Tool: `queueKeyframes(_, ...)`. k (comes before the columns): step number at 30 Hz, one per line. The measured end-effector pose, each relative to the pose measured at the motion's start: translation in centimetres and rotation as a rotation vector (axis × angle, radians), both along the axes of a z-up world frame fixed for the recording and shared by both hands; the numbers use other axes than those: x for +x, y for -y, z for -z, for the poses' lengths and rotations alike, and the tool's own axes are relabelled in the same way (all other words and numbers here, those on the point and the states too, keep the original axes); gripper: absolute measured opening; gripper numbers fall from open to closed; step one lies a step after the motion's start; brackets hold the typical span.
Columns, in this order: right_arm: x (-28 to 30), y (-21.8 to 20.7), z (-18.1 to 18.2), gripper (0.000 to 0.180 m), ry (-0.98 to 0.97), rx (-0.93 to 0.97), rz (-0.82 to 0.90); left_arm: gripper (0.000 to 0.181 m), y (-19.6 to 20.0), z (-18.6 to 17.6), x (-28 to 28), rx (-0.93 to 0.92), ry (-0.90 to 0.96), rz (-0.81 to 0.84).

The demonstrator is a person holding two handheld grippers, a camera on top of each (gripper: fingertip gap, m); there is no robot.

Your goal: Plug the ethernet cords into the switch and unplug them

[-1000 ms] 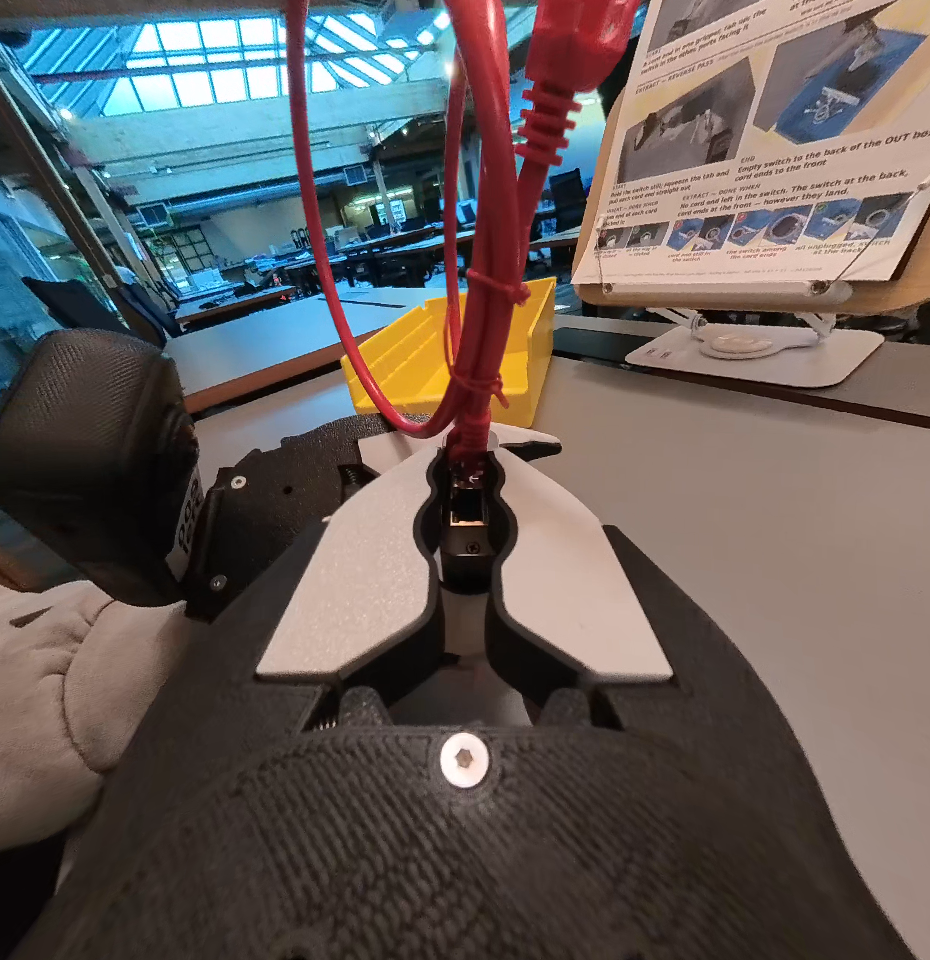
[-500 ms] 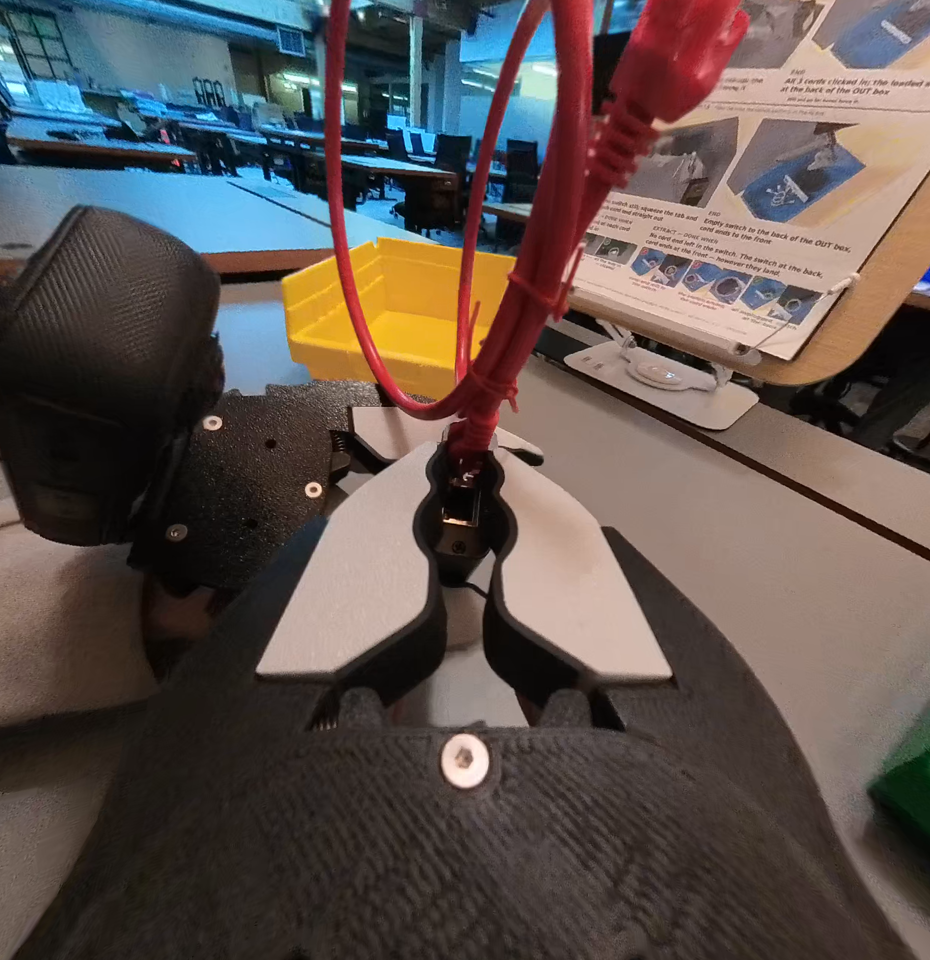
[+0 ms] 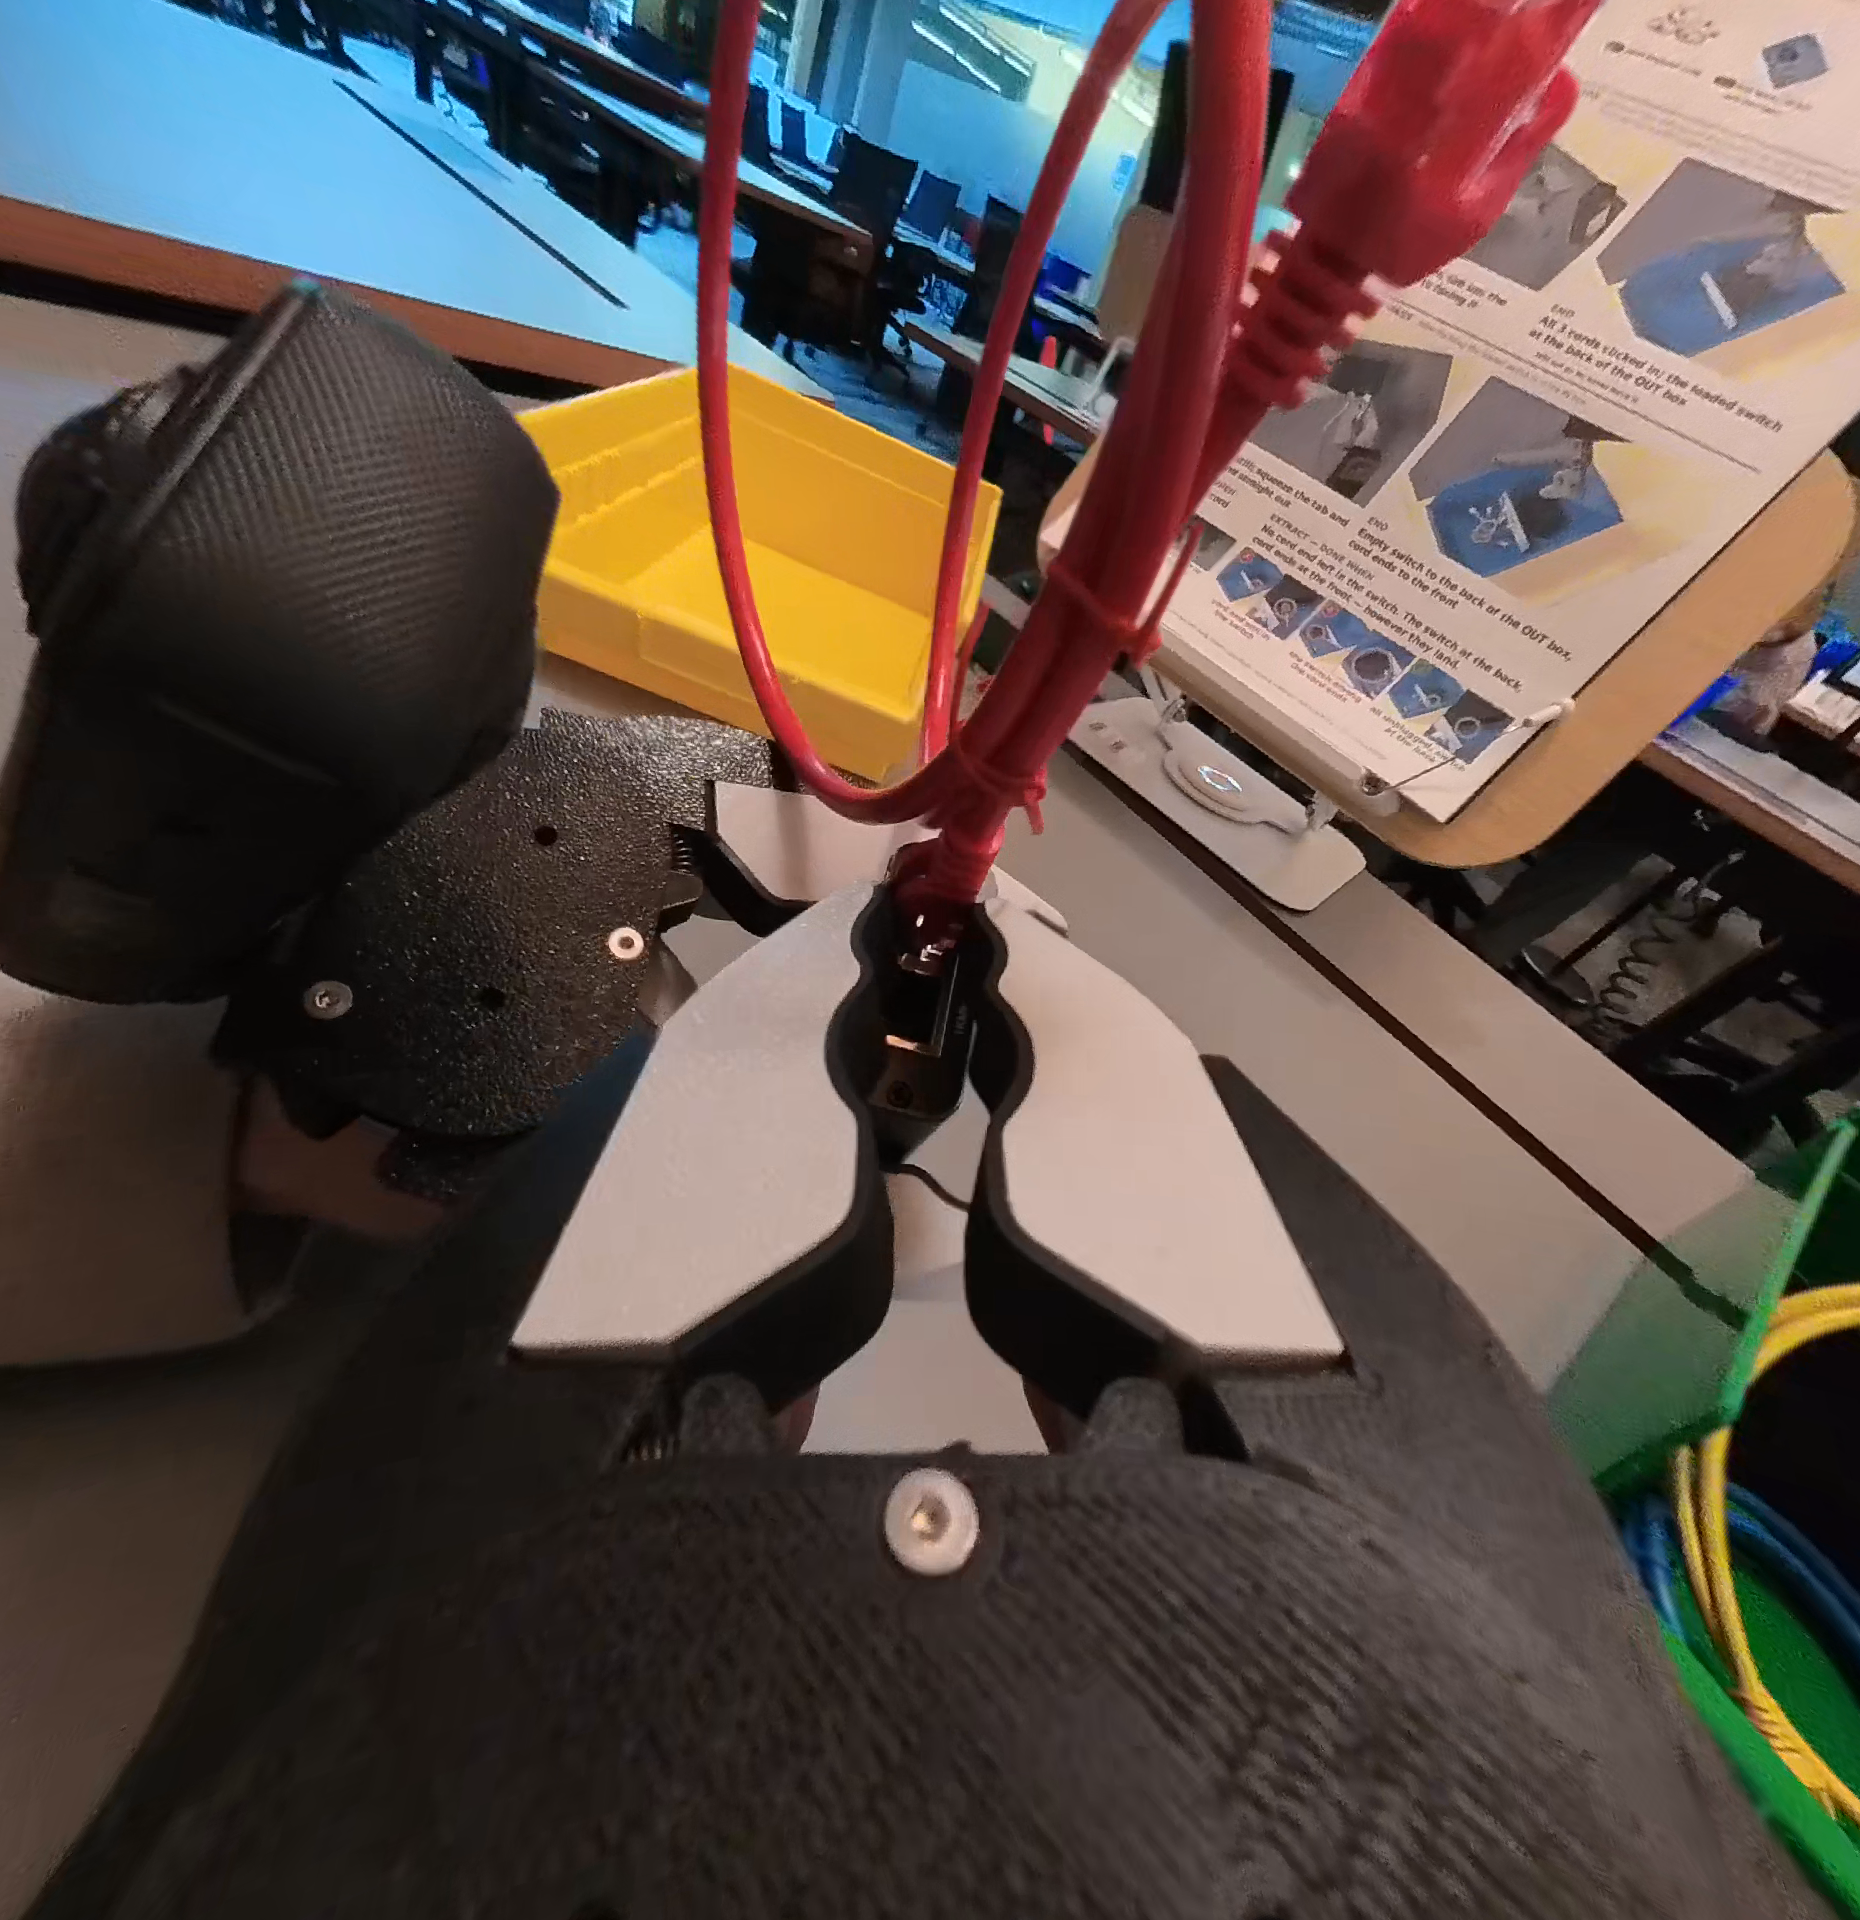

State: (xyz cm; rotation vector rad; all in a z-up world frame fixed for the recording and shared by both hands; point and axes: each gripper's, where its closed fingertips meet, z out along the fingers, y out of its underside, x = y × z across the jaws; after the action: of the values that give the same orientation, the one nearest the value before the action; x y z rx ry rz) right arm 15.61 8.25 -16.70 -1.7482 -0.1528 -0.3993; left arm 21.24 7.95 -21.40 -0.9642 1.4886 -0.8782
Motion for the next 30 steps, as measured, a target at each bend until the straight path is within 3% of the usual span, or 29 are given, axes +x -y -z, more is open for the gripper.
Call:
queueKeyframes(12,0.09,0.04,0.31,0.016,0.133,-0.086,0.045,0.075,0.66,0.33,0.11,-0.073,-0.007,0.051)
queueKeyframes(30,0.27,0.16,0.48,0.016,0.171,-0.107,0.045,0.075,0.88,0.56,0.2,-0.095,-0.016,0.061)
